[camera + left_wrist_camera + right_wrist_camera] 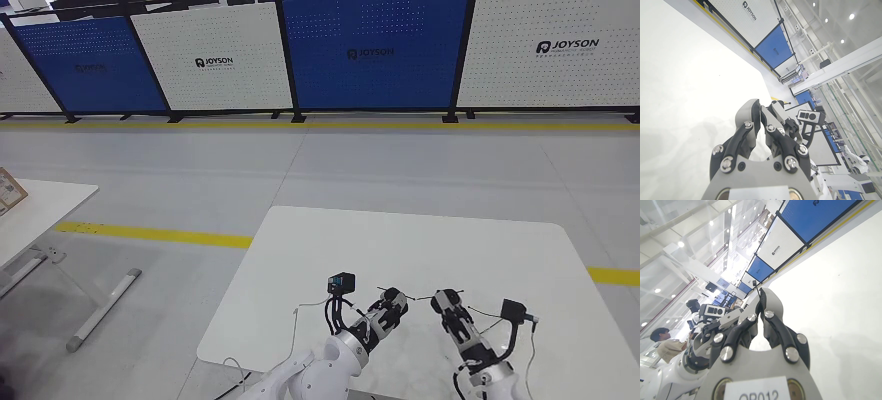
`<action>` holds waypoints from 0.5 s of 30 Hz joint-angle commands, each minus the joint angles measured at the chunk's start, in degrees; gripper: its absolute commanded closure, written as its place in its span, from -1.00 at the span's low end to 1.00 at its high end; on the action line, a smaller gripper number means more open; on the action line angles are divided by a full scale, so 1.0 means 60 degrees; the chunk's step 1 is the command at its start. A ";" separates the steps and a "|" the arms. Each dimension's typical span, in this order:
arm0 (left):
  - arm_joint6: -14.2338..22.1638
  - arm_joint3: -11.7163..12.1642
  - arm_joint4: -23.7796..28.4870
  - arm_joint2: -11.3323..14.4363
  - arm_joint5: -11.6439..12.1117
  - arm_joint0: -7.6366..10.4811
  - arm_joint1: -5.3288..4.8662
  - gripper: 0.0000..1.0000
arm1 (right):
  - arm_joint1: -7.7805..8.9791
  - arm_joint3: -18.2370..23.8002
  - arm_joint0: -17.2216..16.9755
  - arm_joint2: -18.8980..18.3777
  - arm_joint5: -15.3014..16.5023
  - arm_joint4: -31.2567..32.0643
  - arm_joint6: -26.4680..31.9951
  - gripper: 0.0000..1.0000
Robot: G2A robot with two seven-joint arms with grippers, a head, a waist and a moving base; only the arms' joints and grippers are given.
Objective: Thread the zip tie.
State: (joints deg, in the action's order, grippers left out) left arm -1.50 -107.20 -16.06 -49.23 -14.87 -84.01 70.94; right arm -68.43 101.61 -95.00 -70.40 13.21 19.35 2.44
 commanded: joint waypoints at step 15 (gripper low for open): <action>0.0000 0.0000 0.0000 0.0000 0.0000 0.0000 0.0000 1.00 | -0.0060 0.0112 0.0015 0.0043 -0.0148 0.0164 0.0096 1.00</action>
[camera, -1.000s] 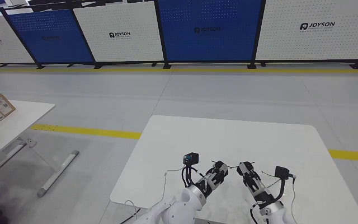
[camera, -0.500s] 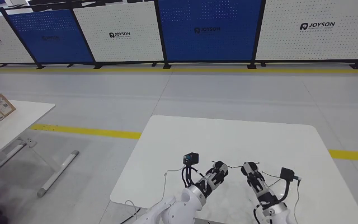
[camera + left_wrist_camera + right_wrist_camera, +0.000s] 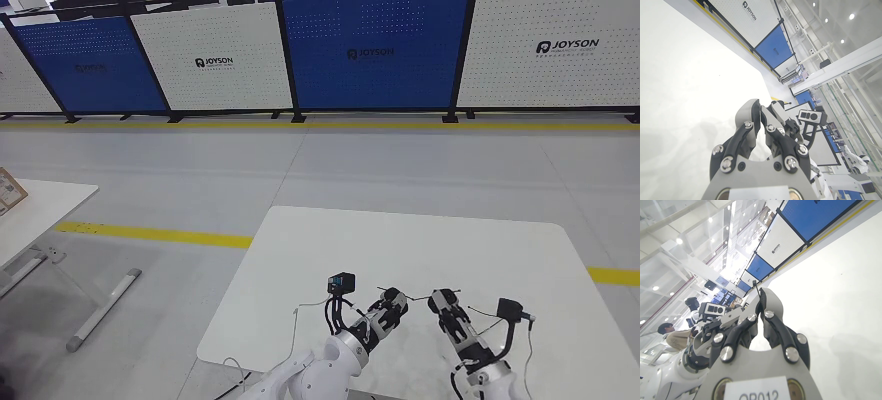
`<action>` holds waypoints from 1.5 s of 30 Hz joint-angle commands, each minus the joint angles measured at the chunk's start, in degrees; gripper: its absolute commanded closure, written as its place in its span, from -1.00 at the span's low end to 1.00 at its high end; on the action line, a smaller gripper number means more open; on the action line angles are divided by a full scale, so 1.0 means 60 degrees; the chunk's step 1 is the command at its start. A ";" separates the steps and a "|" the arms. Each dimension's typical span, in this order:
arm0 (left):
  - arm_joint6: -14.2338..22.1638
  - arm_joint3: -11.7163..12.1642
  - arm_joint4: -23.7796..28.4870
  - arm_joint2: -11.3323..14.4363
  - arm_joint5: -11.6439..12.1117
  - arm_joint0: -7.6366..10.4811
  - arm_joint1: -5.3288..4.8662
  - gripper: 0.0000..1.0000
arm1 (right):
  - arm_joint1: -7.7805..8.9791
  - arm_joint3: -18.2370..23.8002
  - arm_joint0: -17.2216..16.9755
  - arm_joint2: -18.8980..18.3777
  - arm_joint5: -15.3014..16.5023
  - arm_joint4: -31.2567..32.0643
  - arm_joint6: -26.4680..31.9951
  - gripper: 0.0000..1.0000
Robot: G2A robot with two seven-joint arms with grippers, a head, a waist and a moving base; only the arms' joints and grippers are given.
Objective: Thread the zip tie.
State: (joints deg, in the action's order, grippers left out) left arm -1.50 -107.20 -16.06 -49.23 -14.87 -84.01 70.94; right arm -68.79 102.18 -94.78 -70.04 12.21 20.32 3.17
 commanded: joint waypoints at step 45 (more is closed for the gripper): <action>0.0000 0.0000 0.0000 0.0000 0.0000 0.0000 0.0000 1.00 | -0.0134 -0.0111 0.0082 0.0135 -0.0151 0.0153 0.0264 1.00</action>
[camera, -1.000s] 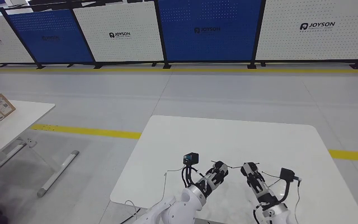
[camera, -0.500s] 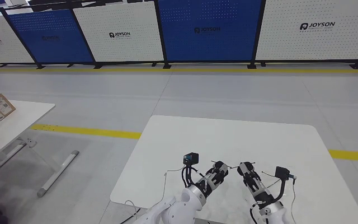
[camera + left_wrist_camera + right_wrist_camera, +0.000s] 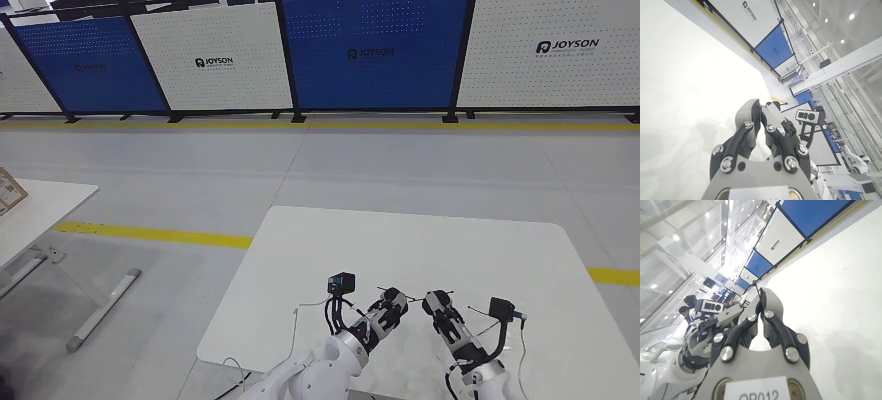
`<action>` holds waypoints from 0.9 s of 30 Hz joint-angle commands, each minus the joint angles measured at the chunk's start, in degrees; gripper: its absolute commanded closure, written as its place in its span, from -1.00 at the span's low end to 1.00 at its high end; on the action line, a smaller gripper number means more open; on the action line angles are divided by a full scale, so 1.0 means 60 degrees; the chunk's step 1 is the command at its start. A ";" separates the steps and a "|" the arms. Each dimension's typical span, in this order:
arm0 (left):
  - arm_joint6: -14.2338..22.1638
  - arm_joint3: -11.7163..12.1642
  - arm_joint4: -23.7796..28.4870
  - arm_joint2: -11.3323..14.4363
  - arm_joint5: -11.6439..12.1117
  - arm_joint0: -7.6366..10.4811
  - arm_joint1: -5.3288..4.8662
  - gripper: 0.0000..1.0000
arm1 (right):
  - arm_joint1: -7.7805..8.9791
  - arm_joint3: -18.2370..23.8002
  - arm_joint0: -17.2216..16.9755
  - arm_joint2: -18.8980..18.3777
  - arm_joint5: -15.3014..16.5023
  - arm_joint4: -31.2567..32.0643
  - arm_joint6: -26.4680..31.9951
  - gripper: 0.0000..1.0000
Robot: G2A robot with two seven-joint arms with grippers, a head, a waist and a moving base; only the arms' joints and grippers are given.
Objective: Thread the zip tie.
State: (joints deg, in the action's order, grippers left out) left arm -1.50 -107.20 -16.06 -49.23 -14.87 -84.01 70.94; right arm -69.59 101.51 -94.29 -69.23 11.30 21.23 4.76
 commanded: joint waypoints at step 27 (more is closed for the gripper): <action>0.0000 0.0000 0.0000 0.0000 0.0000 0.0000 0.0000 1.00 | -0.0101 0.0242 -0.0449 -0.0235 -0.0221 -0.1312 -0.0635 1.00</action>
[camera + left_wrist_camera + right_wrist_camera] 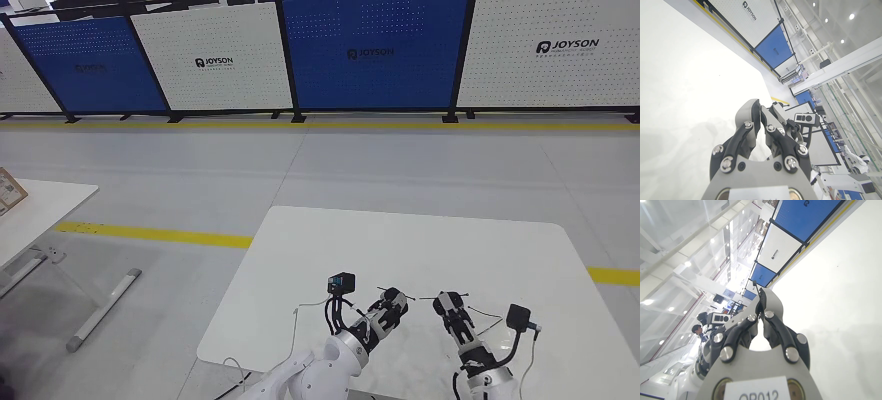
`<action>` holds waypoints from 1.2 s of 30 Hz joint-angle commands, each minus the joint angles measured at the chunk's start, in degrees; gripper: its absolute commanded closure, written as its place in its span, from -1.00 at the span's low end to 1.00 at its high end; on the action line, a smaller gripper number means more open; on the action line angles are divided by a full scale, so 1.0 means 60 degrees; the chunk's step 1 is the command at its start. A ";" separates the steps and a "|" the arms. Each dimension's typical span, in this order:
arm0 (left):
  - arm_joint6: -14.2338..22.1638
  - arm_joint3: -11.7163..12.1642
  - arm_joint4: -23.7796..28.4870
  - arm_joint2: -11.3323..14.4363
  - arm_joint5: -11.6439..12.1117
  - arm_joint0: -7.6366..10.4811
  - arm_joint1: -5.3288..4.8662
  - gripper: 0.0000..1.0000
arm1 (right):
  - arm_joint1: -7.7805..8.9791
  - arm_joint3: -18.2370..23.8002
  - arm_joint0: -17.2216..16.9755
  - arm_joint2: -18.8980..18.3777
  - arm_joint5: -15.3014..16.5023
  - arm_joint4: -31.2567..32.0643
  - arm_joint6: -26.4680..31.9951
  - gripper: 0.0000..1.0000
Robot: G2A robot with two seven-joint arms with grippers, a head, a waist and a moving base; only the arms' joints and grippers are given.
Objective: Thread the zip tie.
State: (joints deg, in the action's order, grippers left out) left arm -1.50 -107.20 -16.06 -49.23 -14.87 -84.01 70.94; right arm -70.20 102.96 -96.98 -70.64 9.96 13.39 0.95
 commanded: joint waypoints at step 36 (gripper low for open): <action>-0.0095 0.0091 -0.0613 0.0063 0.0003 0.0057 -0.0012 1.00 | -0.0132 -0.0107 0.0092 0.0009 -0.0058 0.0076 -0.0024 1.00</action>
State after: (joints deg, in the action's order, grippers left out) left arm -1.80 -106.85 -17.41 -49.09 -14.84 -83.78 70.89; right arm -70.97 102.34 -96.38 -70.50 9.57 13.99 0.87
